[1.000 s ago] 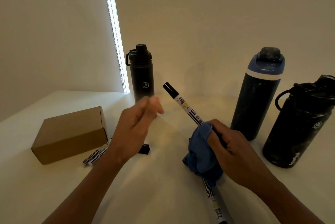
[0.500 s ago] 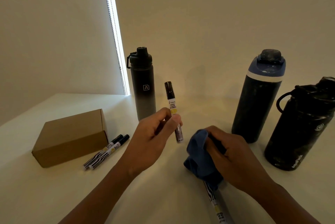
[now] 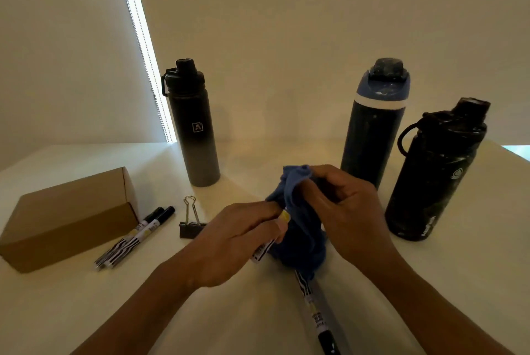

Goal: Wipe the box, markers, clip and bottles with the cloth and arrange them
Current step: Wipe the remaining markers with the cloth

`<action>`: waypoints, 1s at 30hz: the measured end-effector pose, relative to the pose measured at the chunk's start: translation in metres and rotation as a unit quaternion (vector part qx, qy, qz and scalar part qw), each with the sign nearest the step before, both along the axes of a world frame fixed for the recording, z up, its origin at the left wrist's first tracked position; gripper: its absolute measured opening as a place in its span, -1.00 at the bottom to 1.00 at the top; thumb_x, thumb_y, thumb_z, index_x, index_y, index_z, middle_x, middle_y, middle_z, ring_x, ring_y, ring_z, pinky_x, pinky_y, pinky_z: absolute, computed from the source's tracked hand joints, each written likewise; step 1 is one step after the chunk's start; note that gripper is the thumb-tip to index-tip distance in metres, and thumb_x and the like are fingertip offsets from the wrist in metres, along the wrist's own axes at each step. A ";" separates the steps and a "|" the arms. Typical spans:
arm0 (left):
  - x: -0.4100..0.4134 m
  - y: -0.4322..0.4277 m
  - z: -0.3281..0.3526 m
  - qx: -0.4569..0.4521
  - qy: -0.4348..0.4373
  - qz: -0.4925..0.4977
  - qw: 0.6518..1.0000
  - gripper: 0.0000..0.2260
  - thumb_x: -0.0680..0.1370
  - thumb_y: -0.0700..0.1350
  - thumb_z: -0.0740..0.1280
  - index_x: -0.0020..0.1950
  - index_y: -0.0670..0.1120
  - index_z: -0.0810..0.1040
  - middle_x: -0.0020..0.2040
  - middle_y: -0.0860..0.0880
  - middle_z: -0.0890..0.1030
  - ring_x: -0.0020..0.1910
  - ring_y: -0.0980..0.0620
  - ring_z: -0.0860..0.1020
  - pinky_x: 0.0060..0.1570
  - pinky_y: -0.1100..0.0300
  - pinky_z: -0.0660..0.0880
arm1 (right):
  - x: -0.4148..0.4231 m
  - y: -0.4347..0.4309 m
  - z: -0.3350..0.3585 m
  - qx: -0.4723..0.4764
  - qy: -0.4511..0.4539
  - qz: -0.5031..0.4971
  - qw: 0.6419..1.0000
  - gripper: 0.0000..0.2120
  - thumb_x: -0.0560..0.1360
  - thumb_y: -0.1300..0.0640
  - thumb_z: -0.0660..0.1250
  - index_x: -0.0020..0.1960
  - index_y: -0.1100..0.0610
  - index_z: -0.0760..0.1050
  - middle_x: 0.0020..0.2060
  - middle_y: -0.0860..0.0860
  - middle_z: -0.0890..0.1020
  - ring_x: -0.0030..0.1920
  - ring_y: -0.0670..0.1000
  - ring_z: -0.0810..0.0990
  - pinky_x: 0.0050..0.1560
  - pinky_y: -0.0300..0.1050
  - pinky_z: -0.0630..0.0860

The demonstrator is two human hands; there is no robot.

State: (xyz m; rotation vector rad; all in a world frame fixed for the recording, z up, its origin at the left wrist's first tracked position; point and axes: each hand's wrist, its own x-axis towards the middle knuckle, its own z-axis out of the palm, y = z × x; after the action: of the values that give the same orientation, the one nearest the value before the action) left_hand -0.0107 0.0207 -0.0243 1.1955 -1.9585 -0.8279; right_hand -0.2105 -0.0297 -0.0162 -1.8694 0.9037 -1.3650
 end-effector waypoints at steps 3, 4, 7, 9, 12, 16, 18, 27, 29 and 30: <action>-0.004 0.004 0.006 0.043 0.057 0.003 0.997 -0.75 0.62 0.08 0.21 -0.10 -0.04 0.56 -0.21 -0.03 0.54 -0.24 0.16 0.52 -0.16 0.25 0.47 | -0.007 -0.003 0.000 -0.013 0.018 -0.024 0.999 -0.82 0.63 0.12 0.30 -0.04 -0.10 0.62 -0.22 -0.20 0.68 -0.15 -0.15 0.68 -0.15 -0.35 0.55; -0.003 0.004 0.008 0.056 0.074 0.011 0.996 -0.73 0.60 0.11 0.21 -0.12 -0.03 0.55 -0.24 -0.02 0.52 -0.28 0.18 0.49 -0.19 0.30 0.44 | -0.009 -0.006 0.000 -0.011 0.020 -0.032 0.999 -0.81 0.65 0.15 0.28 -0.04 -0.04 0.63 -0.24 -0.16 0.67 -0.19 -0.15 0.66 -0.18 -0.35 0.54; 0.005 -0.001 0.009 0.053 0.074 -0.018 0.996 -0.65 0.67 0.11 0.15 -0.13 -0.10 0.52 -0.26 -0.07 0.46 -0.30 0.11 0.42 -0.20 0.22 0.39 | -0.016 -0.014 -0.005 0.046 0.031 -0.013 0.998 -0.82 0.67 0.28 0.23 0.11 0.26 0.61 -0.09 0.15 0.68 -0.25 -0.22 0.61 -0.12 -0.22 0.57; 0.010 -0.004 0.007 0.052 0.078 -0.014 0.996 -0.66 0.70 0.10 0.13 -0.14 0.00 0.55 -0.27 0.01 0.46 -0.31 0.12 0.41 -0.19 0.19 0.38 | -0.018 -0.017 -0.007 0.057 0.045 0.001 0.997 -0.81 0.65 0.31 0.24 0.20 0.33 0.57 -0.01 0.24 0.67 -0.20 -0.24 0.61 -0.04 -0.11 0.58; 0.012 -0.003 0.007 0.041 0.068 -0.006 0.997 -0.67 0.70 0.10 0.13 -0.21 0.12 0.53 -0.32 0.06 0.45 -0.34 0.14 0.41 -0.21 0.21 0.39 | -0.015 -0.010 -0.001 -0.004 0.033 0.012 0.999 -0.79 0.62 0.25 0.32 0.17 0.06 0.64 -0.09 -0.16 0.72 -0.04 -0.22 0.67 -0.03 -0.35 0.56; 0.017 0.000 0.014 0.027 0.014 -0.020 0.999 -0.65 0.73 0.05 0.13 -0.19 0.09 0.55 -0.31 0.05 0.48 -0.32 0.12 0.43 -0.20 0.19 0.42 | -0.015 -0.013 -0.006 -0.053 0.035 -0.042 0.997 -0.77 0.64 0.23 0.31 0.12 -0.06 0.64 -0.09 -0.20 0.71 -0.01 -0.17 0.69 -0.02 -0.37 0.58; 0.029 -0.002 0.017 0.018 -0.009 -0.001 1.000 -0.68 0.71 0.05 0.16 -0.15 0.06 0.58 -0.27 0.00 0.53 -0.30 0.03 0.49 -0.18 0.03 0.47 | -0.018 -0.017 -0.006 -0.034 0.012 -0.078 0.996 -0.83 0.63 0.14 0.33 0.09 -0.11 0.62 -0.10 -0.18 0.70 -0.03 -0.18 0.68 -0.06 -0.36 0.60; 0.078 -0.006 0.022 -0.194 -0.154 0.235 0.940 -0.75 0.61 0.25 0.33 -0.12 0.12 0.58 -0.26 0.29 0.57 -0.40 0.10 0.45 -0.36 0.27 0.34 | -0.020 -0.026 -0.012 -0.012 0.012 -0.093 0.995 -0.82 0.58 -0.03 0.37 0.14 -0.05 0.65 -0.11 -0.13 0.72 -0.06 -0.13 0.70 -0.03 -0.17 0.66; 0.090 -0.002 0.021 -0.231 -0.136 0.282 0.921 -0.77 0.57 0.26 0.39 -0.15 0.16 0.59 -0.22 0.27 0.59 -0.42 0.03 0.41 -0.40 0.21 0.35 | -0.020 -0.026 -0.011 -0.017 0.022 -0.093 0.995 -0.81 0.57 -0.04 0.37 0.15 -0.06 0.65 -0.11 -0.18 0.72 -0.07 -0.17 0.70 -0.04 -0.25 0.64; 0.097 0.001 0.020 -0.237 -0.117 0.309 0.914 -0.78 0.56 0.27 0.41 -0.15 0.16 0.60 -0.22 0.26 0.59 -0.44 0.03 0.39 -0.40 0.19 0.35 | -0.020 -0.025 -0.010 -0.021 0.026 -0.093 0.995 -0.82 0.57 -0.04 0.37 0.14 -0.07 0.65 -0.12 -0.20 0.72 -0.07 -0.18 0.69 -0.05 -0.30 0.62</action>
State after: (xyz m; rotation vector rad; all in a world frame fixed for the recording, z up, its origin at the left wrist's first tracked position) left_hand 0.0865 0.0213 -0.0038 1.5167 -1.6506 0.1180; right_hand -0.2304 -0.0547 -0.0261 -1.8984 1.1076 -1.4619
